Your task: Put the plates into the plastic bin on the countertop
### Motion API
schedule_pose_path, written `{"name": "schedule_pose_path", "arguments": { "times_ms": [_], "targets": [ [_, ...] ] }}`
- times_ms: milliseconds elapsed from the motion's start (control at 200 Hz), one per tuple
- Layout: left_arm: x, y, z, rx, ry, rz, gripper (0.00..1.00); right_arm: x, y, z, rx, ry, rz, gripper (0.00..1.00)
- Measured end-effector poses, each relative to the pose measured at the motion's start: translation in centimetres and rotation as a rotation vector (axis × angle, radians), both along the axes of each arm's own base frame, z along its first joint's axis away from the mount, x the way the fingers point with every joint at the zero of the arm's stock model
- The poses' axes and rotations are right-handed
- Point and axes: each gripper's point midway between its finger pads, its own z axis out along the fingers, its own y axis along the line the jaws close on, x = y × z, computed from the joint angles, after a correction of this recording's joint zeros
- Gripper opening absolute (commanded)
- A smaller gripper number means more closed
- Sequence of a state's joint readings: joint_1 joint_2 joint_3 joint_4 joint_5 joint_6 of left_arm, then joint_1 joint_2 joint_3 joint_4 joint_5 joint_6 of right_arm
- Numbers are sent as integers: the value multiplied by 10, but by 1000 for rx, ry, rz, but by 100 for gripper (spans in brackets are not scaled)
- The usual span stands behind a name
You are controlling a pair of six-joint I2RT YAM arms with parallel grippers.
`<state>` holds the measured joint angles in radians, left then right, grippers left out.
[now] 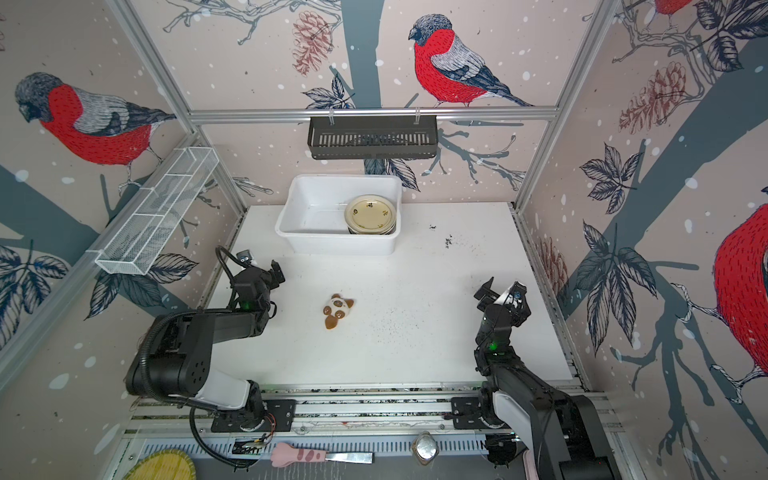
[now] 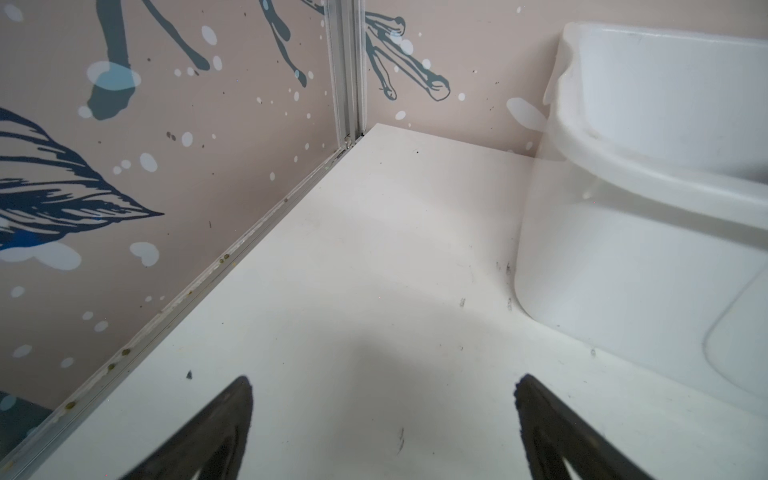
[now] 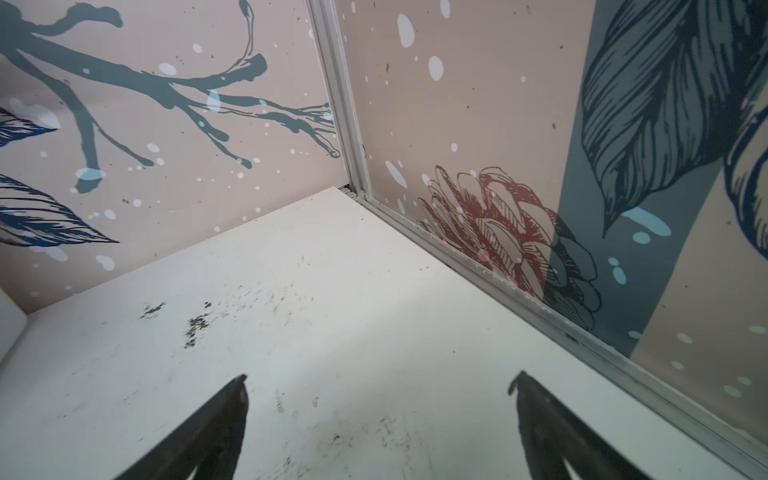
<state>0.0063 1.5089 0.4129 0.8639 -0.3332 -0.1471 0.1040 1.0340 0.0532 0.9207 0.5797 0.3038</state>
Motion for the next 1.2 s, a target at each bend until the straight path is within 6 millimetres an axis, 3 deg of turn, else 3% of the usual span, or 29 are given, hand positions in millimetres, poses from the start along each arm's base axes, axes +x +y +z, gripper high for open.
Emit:
{"name": "schedule_pose_path", "arguments": {
  "times_ms": [365,540,730,891,986,1201],
  "targets": [
    [-30,-26,-18,31,-57,-165,98,42,7,0,-42,56,46,99],
    [-26,-29,-1,47,-129,-174,98,47,15,-1,-93,74,113,99],
    [-26,-29,2,54,-142,-175,98,54,12,-2,-94,67,141,99],
    [-25,-30,6,56,-156,-177,98,60,18,-37,-111,149,206,99],
    [-25,-29,6,56,-157,-177,98,71,33,-26,-125,115,272,99],
    [-25,-30,6,57,-158,-178,98,74,35,-21,-140,99,289,99]
  ]
}}
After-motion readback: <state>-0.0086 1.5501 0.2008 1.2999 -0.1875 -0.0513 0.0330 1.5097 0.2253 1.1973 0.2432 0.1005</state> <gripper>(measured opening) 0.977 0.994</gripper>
